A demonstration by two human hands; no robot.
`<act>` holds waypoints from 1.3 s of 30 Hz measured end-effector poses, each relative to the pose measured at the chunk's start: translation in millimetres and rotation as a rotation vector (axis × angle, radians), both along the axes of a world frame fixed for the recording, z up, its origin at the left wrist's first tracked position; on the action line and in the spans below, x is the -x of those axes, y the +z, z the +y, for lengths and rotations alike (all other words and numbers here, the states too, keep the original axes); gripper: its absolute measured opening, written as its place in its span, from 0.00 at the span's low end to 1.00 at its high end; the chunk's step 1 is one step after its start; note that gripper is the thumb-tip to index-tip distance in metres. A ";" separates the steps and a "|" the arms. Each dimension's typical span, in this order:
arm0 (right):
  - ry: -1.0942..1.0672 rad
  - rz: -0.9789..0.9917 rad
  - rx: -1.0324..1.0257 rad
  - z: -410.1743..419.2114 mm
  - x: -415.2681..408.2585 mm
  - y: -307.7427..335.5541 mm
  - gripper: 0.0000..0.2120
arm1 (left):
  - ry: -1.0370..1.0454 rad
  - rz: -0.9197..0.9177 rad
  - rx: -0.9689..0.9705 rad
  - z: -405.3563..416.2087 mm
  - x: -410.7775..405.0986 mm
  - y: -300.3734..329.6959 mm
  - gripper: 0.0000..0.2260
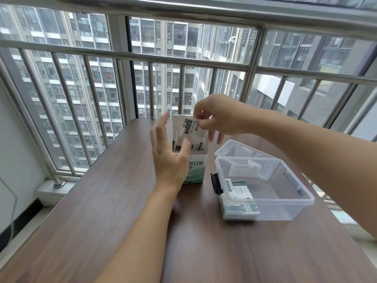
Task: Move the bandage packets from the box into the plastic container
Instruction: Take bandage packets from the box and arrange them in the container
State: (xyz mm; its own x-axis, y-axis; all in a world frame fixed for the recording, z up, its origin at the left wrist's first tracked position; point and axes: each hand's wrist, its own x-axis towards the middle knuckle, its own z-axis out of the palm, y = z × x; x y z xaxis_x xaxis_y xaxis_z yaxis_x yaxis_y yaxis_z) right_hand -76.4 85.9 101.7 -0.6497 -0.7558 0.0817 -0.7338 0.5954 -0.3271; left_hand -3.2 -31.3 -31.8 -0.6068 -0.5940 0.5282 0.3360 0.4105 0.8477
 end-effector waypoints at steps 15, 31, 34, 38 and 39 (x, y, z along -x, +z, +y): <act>0.058 -0.231 0.513 44.5 -42.2 0.3 0.03 | 0.206 0.143 0.496 21.0 -17.6 19.3 0.14; -0.017 -0.291 0.451 70.7 -48.4 -25.4 0.10 | 0.083 0.027 0.533 59.0 -22.4 14.3 0.11; 0.011 -0.294 0.454 75.9 -46.1 -27.3 0.09 | 0.049 -0.003 0.537 62.0 -23.8 13.3 0.13; -0.025 -0.579 0.487 98.0 -27.3 -22.2 0.04 | -0.103 -0.005 0.542 54.7 -22.9 15.0 0.21; -0.037 -0.669 0.465 108.1 -20.4 -20.1 0.04 | -0.139 0.006 0.532 53.1 -22.0 14.8 0.22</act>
State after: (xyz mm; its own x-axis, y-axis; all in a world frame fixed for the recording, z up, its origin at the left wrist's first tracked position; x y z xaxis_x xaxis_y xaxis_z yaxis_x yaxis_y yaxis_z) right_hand -56.0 194.0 81.6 -0.6958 -0.7175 -0.0325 -0.2781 0.3109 -0.9089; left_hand 18.8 21.7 -17.0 -0.6565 -0.1592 0.7373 0.4215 0.7332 0.5336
